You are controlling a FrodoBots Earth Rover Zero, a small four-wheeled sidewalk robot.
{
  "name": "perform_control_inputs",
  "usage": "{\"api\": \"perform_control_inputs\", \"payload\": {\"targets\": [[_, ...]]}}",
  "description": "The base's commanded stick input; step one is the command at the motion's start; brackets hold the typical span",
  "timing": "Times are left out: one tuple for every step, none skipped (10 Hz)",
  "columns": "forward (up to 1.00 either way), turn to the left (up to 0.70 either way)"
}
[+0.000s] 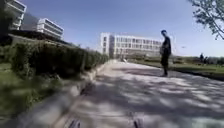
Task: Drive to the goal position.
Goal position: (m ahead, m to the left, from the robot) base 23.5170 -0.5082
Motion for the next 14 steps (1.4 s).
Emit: {"api": "perform_control_inputs", "payload": {"targets": [[0.00,0.00],[0.03,0.00],[0.34,0.00],[0.64,0.00],[0.70,0.00],[0.70,0.00],[0.70,0.00],[0.70,0.00],[0.70,0.00],[0.70,0.00],[0.70,0.00],[0.70,0.00],[0.70,0.00],[0.70,0.00]]}}
